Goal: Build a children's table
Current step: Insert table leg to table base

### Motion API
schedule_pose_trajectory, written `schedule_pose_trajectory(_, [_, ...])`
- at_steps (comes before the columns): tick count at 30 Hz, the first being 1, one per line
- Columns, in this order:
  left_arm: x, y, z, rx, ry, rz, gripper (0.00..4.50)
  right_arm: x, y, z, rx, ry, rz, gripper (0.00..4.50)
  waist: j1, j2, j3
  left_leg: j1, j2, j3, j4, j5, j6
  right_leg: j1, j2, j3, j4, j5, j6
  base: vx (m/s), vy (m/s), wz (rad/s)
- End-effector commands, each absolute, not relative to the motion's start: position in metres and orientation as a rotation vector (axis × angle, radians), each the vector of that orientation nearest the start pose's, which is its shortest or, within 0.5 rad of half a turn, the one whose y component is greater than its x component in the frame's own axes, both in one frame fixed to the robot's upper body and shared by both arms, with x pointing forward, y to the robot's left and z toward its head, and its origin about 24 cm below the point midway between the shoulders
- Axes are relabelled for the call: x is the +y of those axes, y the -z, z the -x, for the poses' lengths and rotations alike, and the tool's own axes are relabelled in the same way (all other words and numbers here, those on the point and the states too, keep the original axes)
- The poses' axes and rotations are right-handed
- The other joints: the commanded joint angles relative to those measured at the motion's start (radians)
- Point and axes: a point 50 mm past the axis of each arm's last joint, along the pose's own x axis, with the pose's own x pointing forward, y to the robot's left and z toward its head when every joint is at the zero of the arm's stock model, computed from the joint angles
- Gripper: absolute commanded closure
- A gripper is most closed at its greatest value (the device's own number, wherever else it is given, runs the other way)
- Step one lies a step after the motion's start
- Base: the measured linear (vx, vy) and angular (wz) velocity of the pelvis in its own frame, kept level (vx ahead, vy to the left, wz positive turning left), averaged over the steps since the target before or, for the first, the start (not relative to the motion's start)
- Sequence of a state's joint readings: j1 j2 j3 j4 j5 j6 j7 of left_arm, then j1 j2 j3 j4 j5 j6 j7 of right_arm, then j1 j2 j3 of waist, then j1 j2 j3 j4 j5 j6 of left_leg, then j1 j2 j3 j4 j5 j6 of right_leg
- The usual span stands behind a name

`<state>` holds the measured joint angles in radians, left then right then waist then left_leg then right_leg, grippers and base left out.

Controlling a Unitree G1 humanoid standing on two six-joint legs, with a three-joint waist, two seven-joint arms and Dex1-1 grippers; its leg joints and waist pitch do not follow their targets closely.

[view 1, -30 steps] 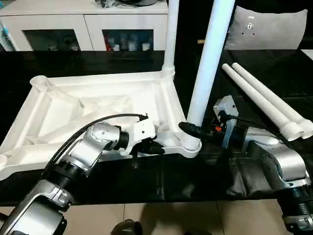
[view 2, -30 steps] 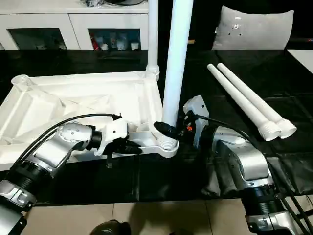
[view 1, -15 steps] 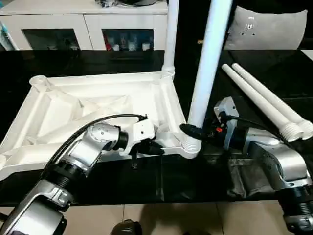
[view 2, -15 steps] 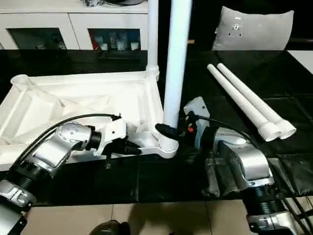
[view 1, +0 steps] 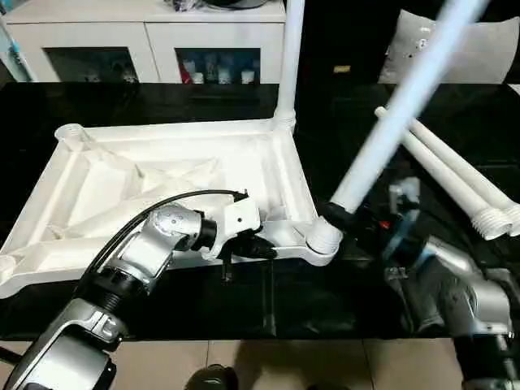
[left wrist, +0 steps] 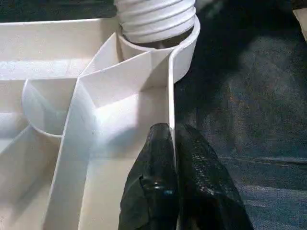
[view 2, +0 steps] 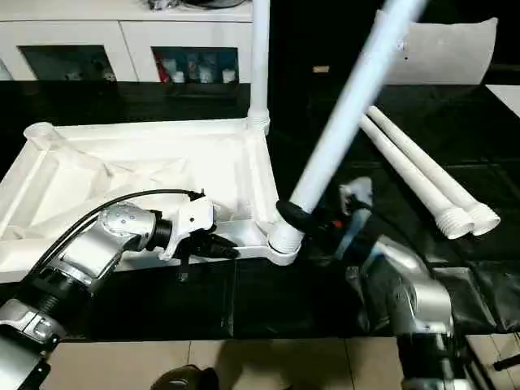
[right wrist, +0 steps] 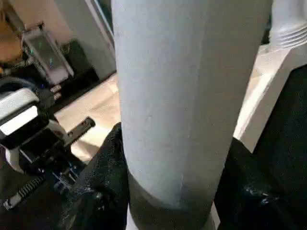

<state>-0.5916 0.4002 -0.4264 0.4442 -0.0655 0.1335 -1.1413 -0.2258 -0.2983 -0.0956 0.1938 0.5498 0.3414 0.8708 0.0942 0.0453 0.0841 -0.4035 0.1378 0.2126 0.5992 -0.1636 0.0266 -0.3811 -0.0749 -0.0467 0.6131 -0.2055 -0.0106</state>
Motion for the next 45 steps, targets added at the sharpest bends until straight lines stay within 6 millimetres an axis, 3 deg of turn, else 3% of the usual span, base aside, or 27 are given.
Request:
schedule_pose_trajectory(1, [0.111, -0.073, -0.315, 0.328, 1.354, -0.443, 4.5, -0.184, -0.034, -0.269, 0.248, -0.784, -0.38, 2.63, -0.001, 0.006, -0.054, 0.05, 0.105, -0.069, -0.095, -0.456, -0.082, 0.002, -0.112, 0.056, -0.093, -0.366, -0.204, 0.0, 0.0, 0.0])
schedule_pose_trajectory(7, [0.112, -0.072, -0.313, 0.338, 1.365, -0.466, 4.5, -0.191, -0.019, -0.268, 0.328, -0.823, -0.125, 2.63, -0.009, 0.005, -0.044, 0.055, 0.105, -0.074, -0.101, -0.528, -0.105, -0.005, -0.111, 0.056, -0.104, -0.458, -0.171, 0.0, 0.0, 0.0])
schedule_pose_trajectory(11, [0.113, -0.07, -0.31, 0.348, 1.374, -0.488, 4.5, -0.205, 0.005, -0.273, 0.446, -0.862, 0.01, 2.63, -0.03, -0.002, -0.019, 0.063, 0.102, -0.095, -0.103, -0.667, -0.115, -0.013, -0.116, 0.045, -0.128, -0.688, -0.109, 0.0, 0.0, 0.0])
schedule_pose_trajectory(14, [0.114, -0.069, -0.309, 0.352, 1.379, -0.495, 4.5, -0.207, 0.016, -0.273, 0.5, -0.882, 0.061, 2.63, -0.042, 0.005, -0.017, 0.072, 0.103, -0.102, -0.115, -0.773, -0.146, -0.017, -0.101, 0.031, -0.125, -0.654, -0.099, 0.0, 0.0, 0.0])
schedule_pose_trajectory(17, [0.116, -0.069, -0.306, 0.36, 1.4, -0.523, 4.5, -0.205, 0.029, -0.274, 0.571, -0.902, 0.098, 2.63, -0.066, 0.013, -0.011, 0.065, 0.106, -0.106, -0.159, -0.913, -0.183, 0.006, -0.074, 0.002, -0.102, -0.508, -0.111, 0.0, 0.0, 0.0])
schedule_pose_trajectory(19, [0.116, -0.069, -0.306, 0.363, 1.408, -0.536, 4.5, -0.203, 0.032, -0.275, 0.589, -0.907, 0.105, 2.63, -0.071, 0.012, -0.006, 0.066, 0.103, -0.081, -0.186, -0.947, -0.183, 0.004, -0.055, -0.009, -0.082, -0.46, -0.124, 0.0, 0.0, 0.0])
schedule_pose_trajectory(21, [0.117, -0.071, -0.306, 0.364, 1.417, -0.548, 4.5, -0.201, 0.034, -0.277, 0.604, -0.927, 0.123, 2.63, -0.057, 0.019, -0.005, 0.046, 0.099, -0.043, -0.239, -0.937, -0.187, 0.04, -0.031, -0.02, -0.026, -0.437, -0.123, 0.0, 0.0, 0.0])
schedule_pose_trajectory(22, [0.117, -0.072, -0.307, 0.364, 1.422, -0.562, 4.5, -0.199, 0.034, -0.278, 0.607, -0.947, 0.141, 2.63, -0.048, 0.011, -0.003, 0.037, 0.093, -0.02, -0.261, -0.89, -0.198, 0.042, -0.026, -0.006, -0.001, -0.417, -0.128, -0.081, -0.025, -0.05])
schedule_pose_trajectory(23, [0.117, -0.073, -0.308, 0.364, 1.428, -0.578, 4.5, -0.195, 0.034, -0.28, 0.607, -0.967, 0.158, 2.63, -0.045, 0.006, -0.005, 0.064, 0.079, -0.012, -0.235, -0.842, -0.203, 0.017, -0.034, 0.002, -0.039, -0.493, -0.126, 0.0, 0.0, 0.0])
schedule_pose_trajectory(24, [0.117, -0.074, -0.309, 0.364, 1.429, -0.581, 4.5, -0.194, 0.034, -0.28, 0.605, -0.972, 0.163, 2.63, -0.048, -0.032, 0.006, 0.174, 0.046, -0.055, -0.041, -0.628, -0.114, -0.066, -0.157, 0.039, -0.204, -0.741, -0.104, 0.0, 0.0, 0.0])
schedule_pose_trajectory(25, [0.118, -0.078, -0.312, 0.361, 1.432, -0.606, 4.5, -0.184, 0.03, -0.282, 0.575, -1.023, 0.187, 2.63, -0.048, -0.02, 0.028, 0.184, 0.046, -0.085, 0.034, -0.487, -0.068, -0.074, -0.216, 0.049, -0.247, -0.864, -0.091, 0.021, -0.001, -0.24])
schedule_pose_trajectory(26, [0.118, -0.079, -0.313, 0.359, 1.431, -0.614, 4.5, -0.18, 0.028, -0.282, 0.555, -1.049, 0.193, 2.63, -0.063, -0.028, 0.05, 0.077, 0.026, -0.122, 0.055, -0.186, -0.038, 0.037, -0.222, -0.007, -0.221, -0.955, -0.047, 0.045, 0.093, -0.64])
schedule_pose_trajectory(27, [0.118, -0.083, -0.315, 0.353, 1.431, -0.619, 4.5, -0.173, 0.021, -0.284, 0.499, -1.089, 0.183, 2.63, -0.074, 0.039, 0.068, 0.059, 0.082, -0.147, -0.061, -0.499, -0.095, 0.07, -0.136, -0.114, -0.19, -0.789, -0.003, 0.058, 0.153, -0.66])
schedule_pose_trajectory(28, [0.117, -0.085, -0.315, 0.347, 1.43, -0.616, 4.5, -0.168, 0.014, -0.285, 0.461, -1.112, 0.162, 2.63, -0.061, 0.074, 0.057, -0.067, 0.112, -0.148, -0.25, -1.172, -0.184, 0.163, -0.022, -0.131, 0.129, -0.296, -0.067, 0.071, 0.129, -0.4])
schedule_pose_trajectory(29, [0.117, -0.085, -0.315, 0.347, 1.43, -0.616, 4.5, -0.168, 0.014, -0.285, 0.461, -1.112, 0.162, 2.63, -0.013, 0.052, 0.07, -0.1, 0.121, -0.116, -0.265, -1.29, -0.181, 0.163, -0.001, -0.113, 0.154, -0.176, -0.051, 0.022, 0.022, 0.33])
schedule_pose_trajectory(30, [0.117, -0.086, -0.315, 0.343, 1.428, -0.612, 4.5, -0.162, 0.006, -0.287, 0.43, -1.137, 0.151, 2.63, 0.062, 0.074, 0.025, -0.027, 0.096, -0.029, -0.256, -1.122, -0.166, 0.111, 0.029, -0.068, 0.174, -0.225, -0.066, 0.01, -0.038, 0.36])
schedule_pose_trajectory(31, [0.117, -0.086, -0.315, 0.343, 1.428, -0.612, 4.5, -0.162, 0.006, -0.287, 0.43, -1.137, 0.151, 2.63, -0.004, -0.013, -0.033, 0.118, 0.076, -0.069, -0.126, -0.672, -0.195, 0.048, -0.093, 0.023, 0.004, -0.611, -0.083, 0.072, -0.126, 0.31])
schedule_pose_trajectory(32, [0.117, -0.087, -0.315, 0.339, 1.425, -0.605, 4.5, -0.155, -0.006, -0.287, 0.404, -1.177, 0.159, 2.63, -0.005, -0.046, -0.012, 0.162, 0.024, -0.073, -0.003, -0.382, -0.164, -0.016, -0.124, 0.036, -0.098, -0.764, -0.094, 0.082, -0.152, -0.14])
schedule_pose_trajectory(33, [0.118, -0.087, -0.315, 0.34, 1.424, -0.604, 4.5, -0.153, -0.009, -0.287, 0.4, -1.183, 0.167, 2.63, 0.018, -0.012, 0.008, 0.04, 0.022, -0.17, 0.047, 0.016, -0.042, 0.093, -0.213, 0.103, -0.166, -0.759, -0.2, 0.082, -0.152, -0.14])
schedule_pose_trajectory(34, [0.118, -0.086, -0.314, 0.341, 1.423, -0.604, 4.5, -0.15, -0.012, -0.287, 0.394, -1.191, 0.182, 2.63, 0.016, -0.013, 0.027, -0.002, 0.025, -0.182, 0.043, 0.07, -0.041, 0.123, -0.194, 0.083, -0.151, -0.686, -0.201, 0.103, -0.041, -0.41])
schedule_pose_trajectory(35, [0.119, -0.085, -0.314, 0.343, 1.422, -0.605, 4.5, -0.146, -0.018, -0.289, 0.382, -1.191, 0.201, 2.63, 0.008, 0.017, 0.01, 0.044, 0.093, -0.185, -0.091, -0.058, -0.081, 0.069, -0.049, 0.009, -0.068, -0.297, -0.203, 0.079, 0.047, -0.25])
schedule_pose_trajectory(36, [0.119, -0.085, -0.314, 0.343, 1.422, -0.605, 4.5, -0.146, -0.018, -0.289, 0.382, -1.191, 0.201, 2.63, 0.008, 0.017, 0.01, 0.044, 0.093, -0.185, -0.091, -0.058, -0.081, 0.069, -0.049, 0.009, -0.068, -0.297, -0.203, 0.079, 0.047, -0.25])
schedule_pose_trajectory(37, [0.119, -0.085, -0.314, 0.343, 1.421, -0.61, 4.5, -0.142, -0.025, -0.293, 0.368, -1.181, 0.209, 2.63, -0.029, 0.025, -0.018, 0.078, 0.127, -0.213, -0.096, -0.05, 0.018, 0.073, -0.058, 0.02, -0.018, -0.008, -0.241, 0.0, 0.0, 0.0])
schedule_pose_trajectory(38, [0.119, -0.085, -0.314, 0.343, 1.421, -0.61, 4.5, -0.141, -0.026, -0.294, 0.365, -1.18, 0.21, 2.63, -0.036, 0.026, -0.026, 0.074, 0.102, -0.186, -0.077, 0.053, 0.157, 0.071, -0.068, 0.02, -0.024, 0.15, -0.267, 0.0, 0.0, 0.0])
schedule_pose_trajectory(39, [0.119, -0.085, -0.314, 0.341, 1.422, -0.617, 4.5, -0.137, -0.034, -0.298, 0.344, -1.163, 0.209, 2.63, -0.045, 0.018, -0.022, 0.049, 0.093, -0.167, -0.064, 0.114, 0.252, 0.075, -0.091, 0.028, -0.028, 0.239, -0.281, 0.0, 0.0, 0.0])
schedule_pose_trajectory(41, [0.119, -0.085, -0.315, 0.336, 1.424, -0.627, 4.5, -0.134, -0.04, -0.3, 0.328, -1.154, 0.206, 2.63, -0.034, 0.006, -0.017, 0.011, 0.069, -0.144, -0.059, 0.108, 0.253, 0.095, -0.106, 0.02, -0.038, 0.321, -0.227, 0.0, 0.0, 0.0])
schedule_pose_trajectory(45, [0.12, -0.087, -0.316, 0.321, 1.42, -0.674, 4.5, -0.128, -0.05, -0.298, 0.315, -1.159, 0.196, 2.63, -0.038, 0.016, -0.005, 0.03, 0.104, -0.162, -0.099, -0.114, 0.189, 0.078, -0.09, 0.018, -0.049, 0.039, -0.259, 0.0, 0.0, 0.0])
